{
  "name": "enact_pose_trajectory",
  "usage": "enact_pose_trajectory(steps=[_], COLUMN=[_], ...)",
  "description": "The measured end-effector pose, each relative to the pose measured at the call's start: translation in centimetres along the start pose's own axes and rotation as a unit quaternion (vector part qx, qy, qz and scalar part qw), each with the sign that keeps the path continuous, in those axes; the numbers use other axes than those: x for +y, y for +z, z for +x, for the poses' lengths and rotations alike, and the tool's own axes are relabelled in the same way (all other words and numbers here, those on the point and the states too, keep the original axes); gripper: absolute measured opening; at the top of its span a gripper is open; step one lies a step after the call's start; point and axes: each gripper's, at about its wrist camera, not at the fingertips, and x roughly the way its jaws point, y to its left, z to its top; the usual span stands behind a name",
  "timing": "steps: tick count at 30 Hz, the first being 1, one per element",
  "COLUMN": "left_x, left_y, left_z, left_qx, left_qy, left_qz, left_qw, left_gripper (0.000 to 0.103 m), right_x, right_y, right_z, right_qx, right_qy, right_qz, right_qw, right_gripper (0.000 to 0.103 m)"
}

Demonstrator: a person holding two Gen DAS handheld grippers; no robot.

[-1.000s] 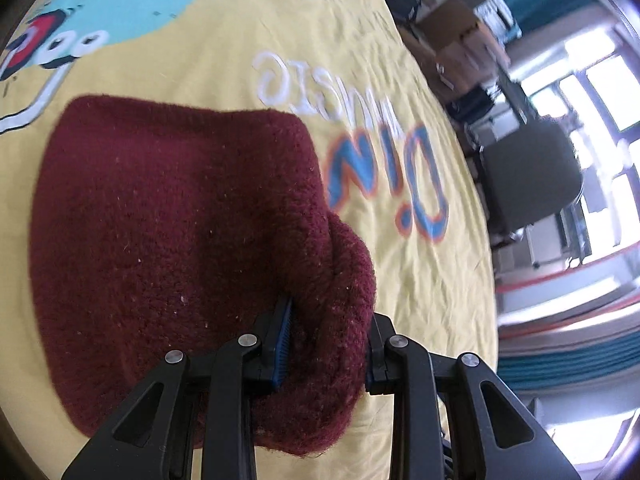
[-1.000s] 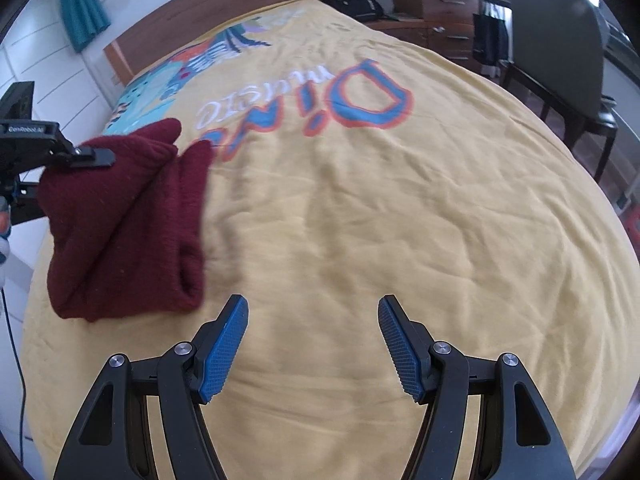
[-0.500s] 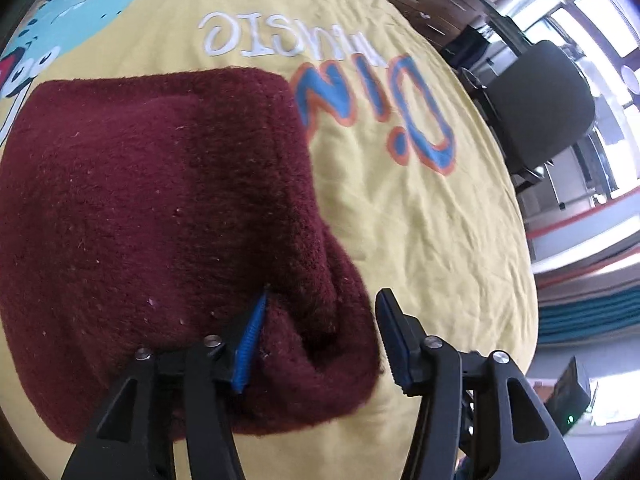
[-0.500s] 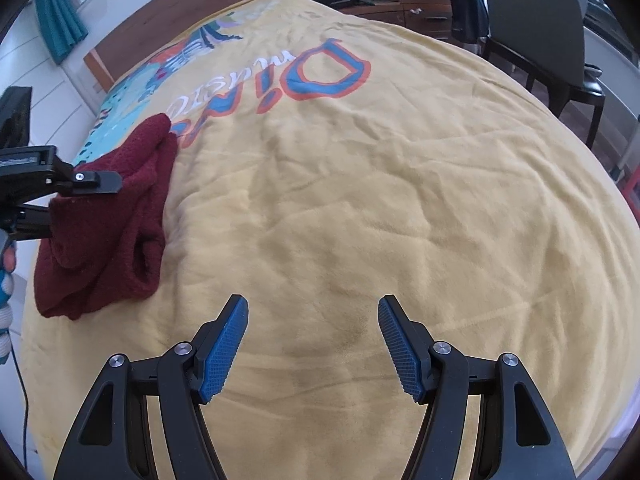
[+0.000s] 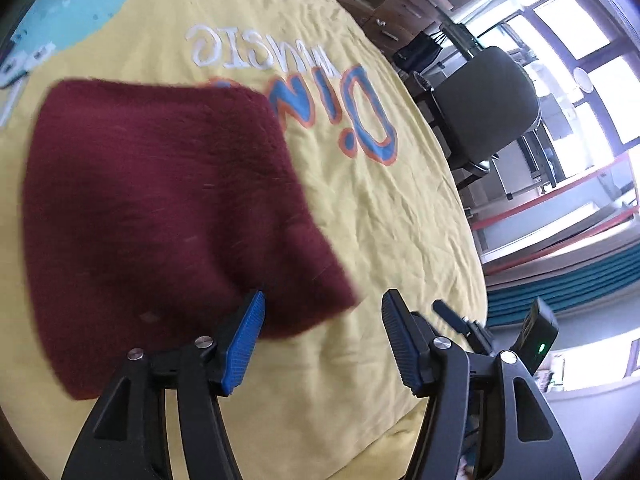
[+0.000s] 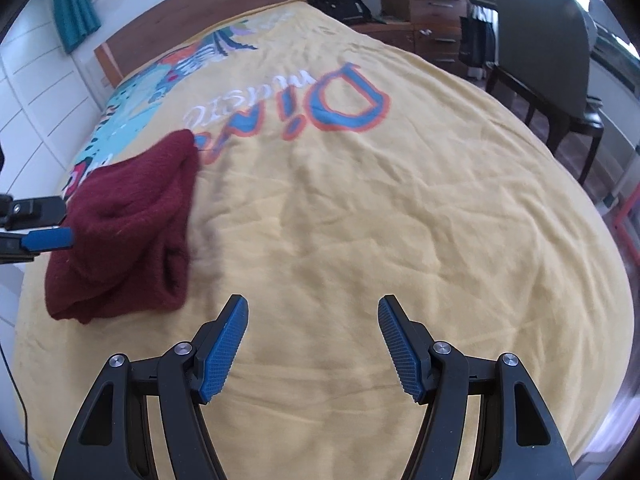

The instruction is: Fold small clothes

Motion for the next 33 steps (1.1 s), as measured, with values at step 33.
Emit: enact_pose_trajectory(steps=[33], left_x=[8.4], left_y=[-3.8], left_z=[2.5], left_qx=[-0.045], left_qy=[0.161], left_qz=[0.182], left_qw=[0.9689], left_gripper=[0.061], right_x=[11.9], right_y=[4.9], right_z=[9.3], right_qx=[0.040], right_qy=[0.172], right_qz=[-0.077], right_qw=[0.981], right_gripper=[0.067])
